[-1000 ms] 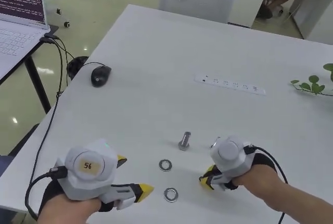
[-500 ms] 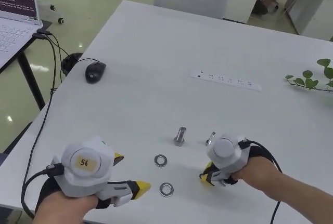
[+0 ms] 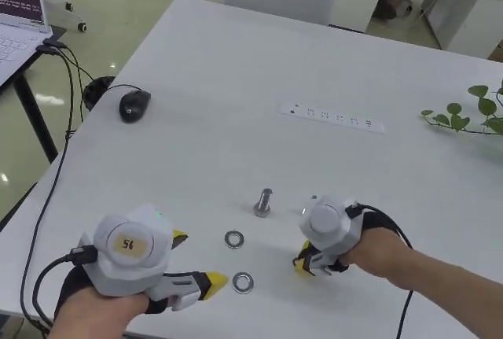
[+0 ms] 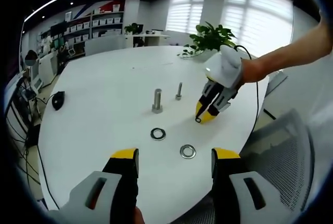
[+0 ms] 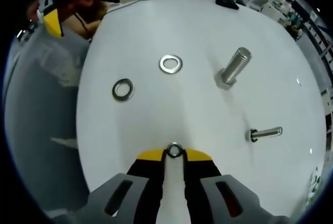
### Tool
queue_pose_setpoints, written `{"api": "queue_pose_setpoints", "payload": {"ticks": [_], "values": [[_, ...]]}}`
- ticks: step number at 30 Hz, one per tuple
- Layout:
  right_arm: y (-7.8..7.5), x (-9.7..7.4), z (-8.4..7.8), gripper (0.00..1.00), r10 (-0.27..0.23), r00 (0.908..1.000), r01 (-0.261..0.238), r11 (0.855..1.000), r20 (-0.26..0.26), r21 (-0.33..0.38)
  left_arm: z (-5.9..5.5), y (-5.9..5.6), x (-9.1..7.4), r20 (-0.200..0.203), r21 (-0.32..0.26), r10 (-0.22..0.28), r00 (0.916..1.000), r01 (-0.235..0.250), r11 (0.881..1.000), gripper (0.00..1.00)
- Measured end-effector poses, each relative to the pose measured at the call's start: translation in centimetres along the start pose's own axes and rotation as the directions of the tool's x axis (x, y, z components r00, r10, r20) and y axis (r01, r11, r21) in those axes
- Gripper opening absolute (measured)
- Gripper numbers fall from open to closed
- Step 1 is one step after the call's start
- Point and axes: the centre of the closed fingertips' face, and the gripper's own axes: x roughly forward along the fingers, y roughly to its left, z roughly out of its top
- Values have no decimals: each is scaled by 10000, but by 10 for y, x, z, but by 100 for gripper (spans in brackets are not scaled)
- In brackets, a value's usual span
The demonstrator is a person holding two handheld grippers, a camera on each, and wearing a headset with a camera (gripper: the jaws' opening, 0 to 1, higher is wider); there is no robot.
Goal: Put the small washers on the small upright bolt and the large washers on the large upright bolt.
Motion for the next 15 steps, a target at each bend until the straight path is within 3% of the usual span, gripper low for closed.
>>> {"api": "queue_pose_setpoints", "payload": {"ticks": [15], "values": [[-1, -3, -2, 14, -260, 9961, 122, 9870, 849, 1600, -4, 9, -9, -25, -76, 222, 9998, -222, 9997, 56]]}}
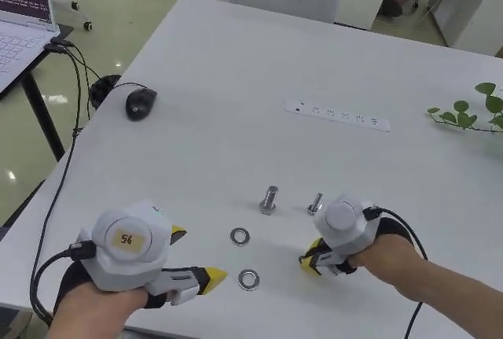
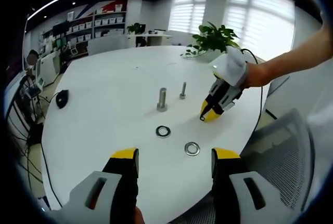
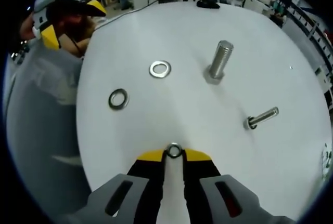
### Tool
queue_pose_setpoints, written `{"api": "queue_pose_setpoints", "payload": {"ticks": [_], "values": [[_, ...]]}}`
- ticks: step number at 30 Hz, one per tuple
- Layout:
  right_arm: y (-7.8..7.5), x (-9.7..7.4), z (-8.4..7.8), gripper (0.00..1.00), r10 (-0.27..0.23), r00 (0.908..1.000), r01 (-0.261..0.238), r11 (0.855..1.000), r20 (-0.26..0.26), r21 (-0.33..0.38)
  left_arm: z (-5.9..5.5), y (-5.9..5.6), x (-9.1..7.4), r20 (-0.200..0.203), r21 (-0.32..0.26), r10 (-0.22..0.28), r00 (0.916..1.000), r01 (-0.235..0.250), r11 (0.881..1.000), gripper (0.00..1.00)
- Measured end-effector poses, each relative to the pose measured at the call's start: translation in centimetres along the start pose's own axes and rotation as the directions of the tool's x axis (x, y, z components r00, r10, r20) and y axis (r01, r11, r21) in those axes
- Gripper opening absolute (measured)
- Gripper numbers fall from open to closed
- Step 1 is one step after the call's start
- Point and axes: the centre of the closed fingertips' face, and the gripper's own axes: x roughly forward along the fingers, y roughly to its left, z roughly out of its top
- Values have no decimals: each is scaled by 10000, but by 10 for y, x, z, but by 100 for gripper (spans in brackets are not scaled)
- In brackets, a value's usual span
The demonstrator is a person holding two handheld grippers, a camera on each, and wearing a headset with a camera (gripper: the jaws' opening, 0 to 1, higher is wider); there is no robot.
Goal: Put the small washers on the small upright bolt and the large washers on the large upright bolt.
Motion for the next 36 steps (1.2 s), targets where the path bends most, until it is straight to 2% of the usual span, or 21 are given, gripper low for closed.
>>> {"api": "queue_pose_setpoints", "payload": {"ticks": [6, 13, 19, 24, 31, 36], "values": [[-5, -6, -1, 14, -190, 9995, 180, 9990, 250, 399, 0, 0, -1, 5, -35, 6, 10000, -6, 10000, 56], [-25, -18, 0, 14, -640, 9966, 588, 9937, 523, 951, 1, 0, 1, -23, 41, -50, 10000, 50, 10000, 56], [-43, -31, 5, 14, -956, 9936, 892, 9908, 598, 1015, 4, 1, 0, 1, 120, -52, 10000, 52, 9999, 56], [-65, -46, 17, 14, -1385, 9877, 1317, 9871, 731, 910, 7, 2, 1, 27, 163, -57, 10000, 57, 9999, 56], [-83, -58, 30, 14, -1595, 9836, 1537, 9856, 847, 706, 2, 2, 0, 28, 25, -8, 10000, 8, 10000, 56], [-93, -61, 40, 14, -1691, 9814, 1636, 9844, 914, 643, 0, 0, 0, 12, 5, -27, 10000, 27, 10000, 56]]}}
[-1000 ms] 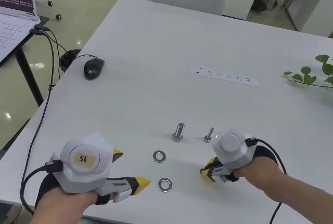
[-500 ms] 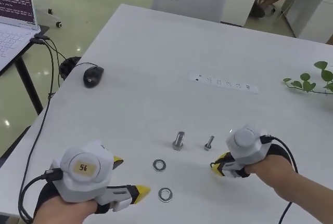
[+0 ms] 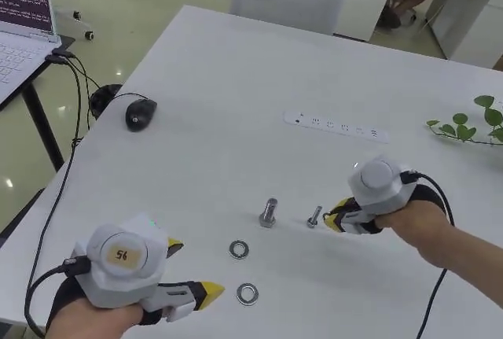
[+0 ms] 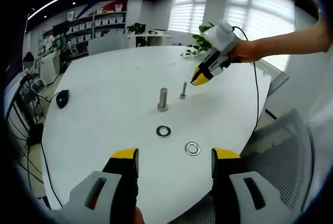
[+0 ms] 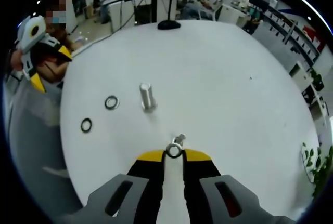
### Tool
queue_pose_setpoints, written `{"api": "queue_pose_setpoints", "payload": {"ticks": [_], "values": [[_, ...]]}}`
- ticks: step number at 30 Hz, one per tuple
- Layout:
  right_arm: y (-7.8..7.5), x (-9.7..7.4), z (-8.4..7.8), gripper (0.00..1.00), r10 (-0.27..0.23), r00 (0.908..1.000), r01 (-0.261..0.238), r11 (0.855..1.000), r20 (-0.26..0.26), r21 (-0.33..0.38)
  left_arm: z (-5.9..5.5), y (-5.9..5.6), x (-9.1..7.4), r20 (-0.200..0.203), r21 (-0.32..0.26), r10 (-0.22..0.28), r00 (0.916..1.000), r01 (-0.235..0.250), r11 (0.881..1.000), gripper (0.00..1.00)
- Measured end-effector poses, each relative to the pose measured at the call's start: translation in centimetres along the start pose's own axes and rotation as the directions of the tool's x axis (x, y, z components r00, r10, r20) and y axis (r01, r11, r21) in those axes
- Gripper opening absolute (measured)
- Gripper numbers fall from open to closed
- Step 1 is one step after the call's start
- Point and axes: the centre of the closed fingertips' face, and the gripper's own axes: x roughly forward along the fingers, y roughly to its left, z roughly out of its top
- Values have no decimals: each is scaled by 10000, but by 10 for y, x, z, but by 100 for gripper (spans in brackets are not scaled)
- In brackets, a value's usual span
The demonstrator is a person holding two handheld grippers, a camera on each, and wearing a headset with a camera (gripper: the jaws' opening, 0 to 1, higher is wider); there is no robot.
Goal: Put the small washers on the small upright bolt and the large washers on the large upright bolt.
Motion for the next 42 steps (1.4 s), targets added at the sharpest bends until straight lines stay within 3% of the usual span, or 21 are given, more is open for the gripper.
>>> {"api": "queue_pose_setpoints", "payload": {"ticks": [12, 42], "values": [[-12, 9, 13, 14, 56, 9998, -59, 9998, -180, -163, 0, 8, -5, 50, -137, 212, 9998, -211, 9997, 56], [-9, 20, 9, 14, 357, 9975, -370, 9991, -608, -212, -4, 11, -7, -59, -249, 299, 9995, -300, 9992, 56]]}}
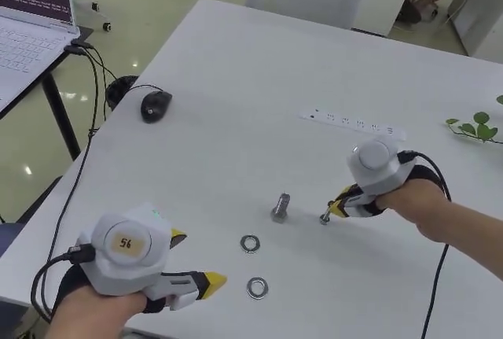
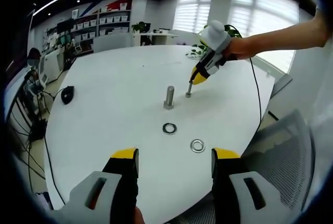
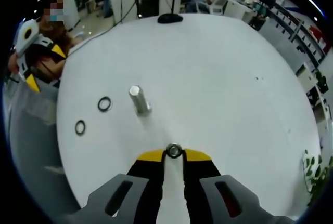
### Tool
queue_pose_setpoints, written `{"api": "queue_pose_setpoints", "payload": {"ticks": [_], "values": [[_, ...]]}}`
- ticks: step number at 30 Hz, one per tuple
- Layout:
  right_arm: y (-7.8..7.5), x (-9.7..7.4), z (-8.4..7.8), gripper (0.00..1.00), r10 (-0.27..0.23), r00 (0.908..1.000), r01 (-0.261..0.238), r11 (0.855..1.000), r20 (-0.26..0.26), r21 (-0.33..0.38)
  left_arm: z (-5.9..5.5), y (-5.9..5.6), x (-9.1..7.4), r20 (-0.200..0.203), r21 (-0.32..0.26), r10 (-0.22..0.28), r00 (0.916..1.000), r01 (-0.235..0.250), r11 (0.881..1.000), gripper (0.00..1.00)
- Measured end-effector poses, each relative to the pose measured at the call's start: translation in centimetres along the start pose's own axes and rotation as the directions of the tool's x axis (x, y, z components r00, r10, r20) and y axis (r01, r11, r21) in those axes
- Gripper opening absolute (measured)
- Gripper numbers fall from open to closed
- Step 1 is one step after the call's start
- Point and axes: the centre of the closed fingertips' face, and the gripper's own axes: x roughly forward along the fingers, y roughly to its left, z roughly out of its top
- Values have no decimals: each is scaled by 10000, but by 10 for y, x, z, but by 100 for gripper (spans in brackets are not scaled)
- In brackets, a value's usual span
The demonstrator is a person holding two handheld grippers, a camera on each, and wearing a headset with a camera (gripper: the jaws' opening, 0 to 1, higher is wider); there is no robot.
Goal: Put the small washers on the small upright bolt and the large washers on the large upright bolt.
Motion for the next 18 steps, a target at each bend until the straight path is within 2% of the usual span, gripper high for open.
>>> {"api": "queue_pose_setpoints", "payload": {"ticks": [10, 18], "values": [[1, 11, -5, 14, 106, 9995, -107, 9999, -303, -43, -3, 2, -2, -33, -41, 51, 10000, -51, 10000, 56], [2, 25, -11, 14, 57, 9984, -46, 9998, -556, 199, -2, 4, -1, -41, -40, 64, 10000, -64, 10000, 56]]}}
